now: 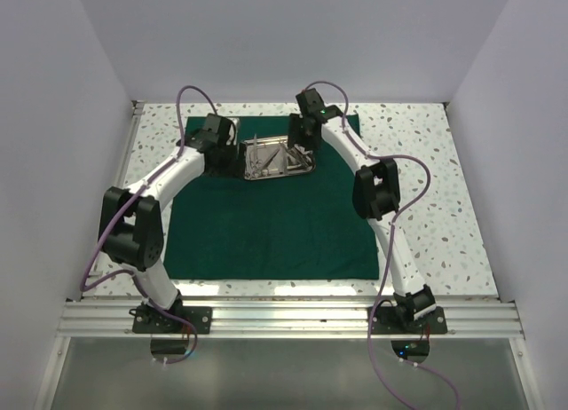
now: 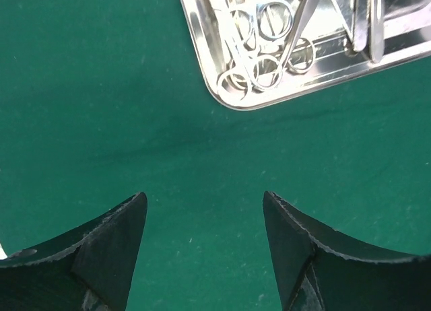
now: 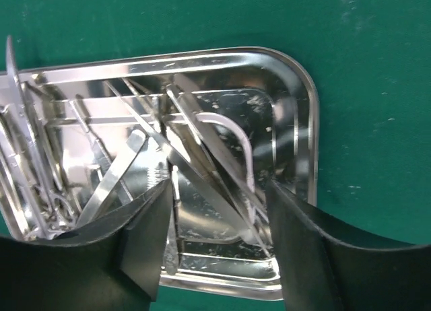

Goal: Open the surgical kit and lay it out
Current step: Pick up the medical item from the container.

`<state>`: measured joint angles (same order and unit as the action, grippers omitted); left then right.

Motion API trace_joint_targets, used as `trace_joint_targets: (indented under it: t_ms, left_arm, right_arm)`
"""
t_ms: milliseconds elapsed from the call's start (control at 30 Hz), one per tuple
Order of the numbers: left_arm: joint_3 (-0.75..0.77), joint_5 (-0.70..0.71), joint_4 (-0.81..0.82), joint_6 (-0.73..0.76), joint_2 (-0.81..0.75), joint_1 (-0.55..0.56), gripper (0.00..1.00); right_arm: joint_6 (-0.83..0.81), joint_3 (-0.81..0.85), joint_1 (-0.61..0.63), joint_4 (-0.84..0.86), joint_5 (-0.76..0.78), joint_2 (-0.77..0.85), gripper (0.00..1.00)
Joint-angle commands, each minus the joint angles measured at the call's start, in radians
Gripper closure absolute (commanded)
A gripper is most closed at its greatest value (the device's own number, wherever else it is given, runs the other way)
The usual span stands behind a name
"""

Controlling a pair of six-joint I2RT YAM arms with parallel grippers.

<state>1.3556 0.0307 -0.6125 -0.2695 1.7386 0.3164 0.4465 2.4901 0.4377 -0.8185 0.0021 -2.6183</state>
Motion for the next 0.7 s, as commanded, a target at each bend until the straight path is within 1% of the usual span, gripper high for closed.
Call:
trace_joint_targets:
  t_ms: [0, 33, 67, 133, 200, 333, 400, 433, 500, 533, 567, 633, 667]
  left_arm:
    - [-0.012, 0.003, 0.008, 0.006, -0.039, -0.007, 0.27]
    - [-0.012, 0.002, 0.011, 0.006, -0.037, -0.008, 0.27]
    - [-0.012, -0.002, 0.014, 0.006, -0.036, -0.010, 0.27]
    - [-0.010, -0.011, 0.022, 0.007, -0.030, -0.016, 0.28]
    - [-0.006, -0.015, 0.023, 0.007, -0.024, -0.019, 0.28]
    - [-0.007, -0.026, 0.028, 0.009, -0.016, -0.025, 0.29]
    - [-0.007, -0.026, 0.030, 0.010, -0.016, -0.025, 0.29]
    - [-0.009, -0.026, 0.030, 0.010, -0.016, -0.025, 0.29]
    - [-0.013, -0.026, 0.031, 0.010, -0.019, -0.025, 0.29]
    - [-0.015, -0.026, 0.033, 0.010, -0.022, -0.025, 0.30]
    - [-0.018, -0.026, 0.034, 0.010, -0.022, -0.025, 0.29]
    - [-0.021, -0.026, 0.036, 0.010, -0.025, -0.026, 0.30]
    - [-0.021, -0.026, 0.037, 0.010, -0.025, -0.025, 0.30]
  right_arm:
    - [-0.032, 0.033, 0.007, -0.068, 0.058, -0.017, 0.44]
    - [-0.040, 0.026, 0.013, -0.079, 0.077, -0.019, 0.52]
    - [-0.043, 0.013, 0.013, -0.088, 0.084, -0.014, 0.55]
    - [-0.048, -0.025, 0.019, -0.102, 0.093, -0.002, 0.58]
    - [-0.054, -0.045, 0.022, -0.113, 0.101, -0.005, 0.58]
    - [-0.058, -0.040, 0.033, -0.119, 0.110, -0.017, 0.59]
    - [-0.061, -0.031, 0.039, -0.125, 0.122, -0.023, 0.62]
    - [-0.063, -0.033, 0.041, -0.126, 0.125, -0.025, 0.69]
    - [-0.063, -0.045, 0.044, -0.129, 0.127, -0.026, 0.76]
    - [-0.066, -0.051, 0.048, -0.130, 0.125, -0.026, 0.83]
    - [-0.068, -0.057, 0.049, -0.131, 0.122, -0.029, 0.87]
    - [-0.075, -0.060, 0.050, -0.149, 0.116, -0.035, 1.00]
    - [-0.080, -0.062, 0.053, -0.154, 0.110, -0.036, 1.00]
